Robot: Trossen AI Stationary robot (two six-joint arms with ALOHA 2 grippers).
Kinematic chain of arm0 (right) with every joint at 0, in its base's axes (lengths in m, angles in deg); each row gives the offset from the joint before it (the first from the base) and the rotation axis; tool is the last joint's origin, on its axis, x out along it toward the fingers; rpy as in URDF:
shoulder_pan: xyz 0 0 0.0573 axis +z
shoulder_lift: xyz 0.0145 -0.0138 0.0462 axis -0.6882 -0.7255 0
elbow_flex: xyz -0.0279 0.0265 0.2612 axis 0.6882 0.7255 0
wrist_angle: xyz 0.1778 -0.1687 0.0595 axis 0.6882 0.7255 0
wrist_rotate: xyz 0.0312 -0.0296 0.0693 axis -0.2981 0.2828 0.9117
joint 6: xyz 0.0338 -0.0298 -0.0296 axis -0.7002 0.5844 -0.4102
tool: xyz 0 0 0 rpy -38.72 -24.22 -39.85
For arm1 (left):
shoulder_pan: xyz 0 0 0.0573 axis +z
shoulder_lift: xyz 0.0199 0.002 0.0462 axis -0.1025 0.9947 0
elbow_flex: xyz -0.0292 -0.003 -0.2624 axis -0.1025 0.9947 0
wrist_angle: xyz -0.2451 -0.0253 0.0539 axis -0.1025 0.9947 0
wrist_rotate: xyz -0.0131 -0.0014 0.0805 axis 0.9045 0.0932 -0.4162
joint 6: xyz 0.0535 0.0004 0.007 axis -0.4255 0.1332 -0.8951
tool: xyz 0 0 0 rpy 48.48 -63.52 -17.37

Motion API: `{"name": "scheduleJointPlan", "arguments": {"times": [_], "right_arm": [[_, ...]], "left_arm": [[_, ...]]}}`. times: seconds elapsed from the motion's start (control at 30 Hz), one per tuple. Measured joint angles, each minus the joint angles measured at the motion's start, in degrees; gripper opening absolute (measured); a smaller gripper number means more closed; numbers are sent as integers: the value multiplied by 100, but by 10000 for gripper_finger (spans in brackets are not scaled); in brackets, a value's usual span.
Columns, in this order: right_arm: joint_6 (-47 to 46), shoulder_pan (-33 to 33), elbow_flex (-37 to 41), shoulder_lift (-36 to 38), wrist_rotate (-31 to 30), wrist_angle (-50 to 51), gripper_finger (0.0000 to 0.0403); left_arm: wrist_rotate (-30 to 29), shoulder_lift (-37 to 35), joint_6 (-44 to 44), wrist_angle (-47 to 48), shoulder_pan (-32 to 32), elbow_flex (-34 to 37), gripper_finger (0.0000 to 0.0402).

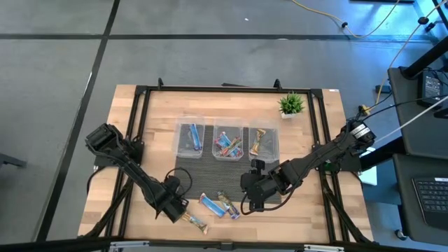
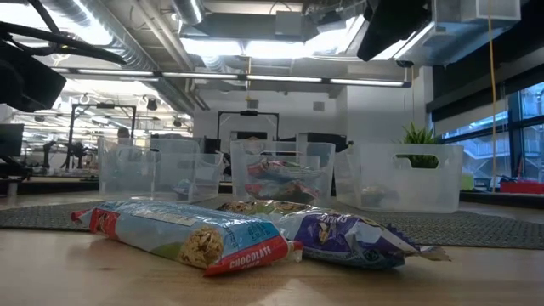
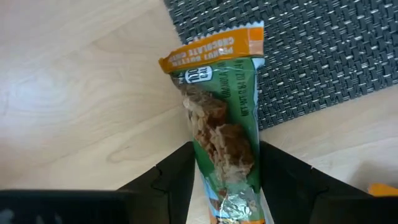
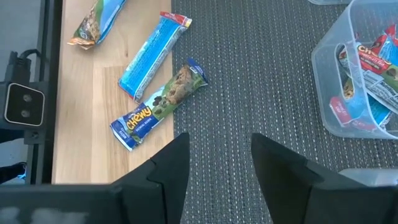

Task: Pick and place Granola Bars by type
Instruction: Put the yellow granola bar into the right transparent bin

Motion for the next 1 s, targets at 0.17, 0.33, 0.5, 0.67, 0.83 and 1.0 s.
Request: {"name": "scheduleJointPlan", "arguments": {"times": [0.17, 0.33, 0.5, 0.67, 0.83, 1.0], "right_arm": [[112, 0, 0, 0, -3, 15, 174], [134, 0, 0, 0, 31, 256, 174], [150, 0, 1, 7, 35, 249, 174], [597, -4, 2, 11, 38, -215, 174], [1041, -4, 2, 13, -313, -1281, 174], [1050, -4, 2, 20, -1032, -1861, 174]], "left_arm": [[0, 1, -8, -30, 0, 0, 127], [-11, -13, -69, -41, 0, 0, 90], [29, -361, -453, 66, 16, -38, 63], [-1314, -1075, -988, -20, 103, -143, 54], [-3473, -1760, -2452, -801, 262, -162, 58], [-4571, -2170, -4802, -2150, 478, -162, 60]]}}
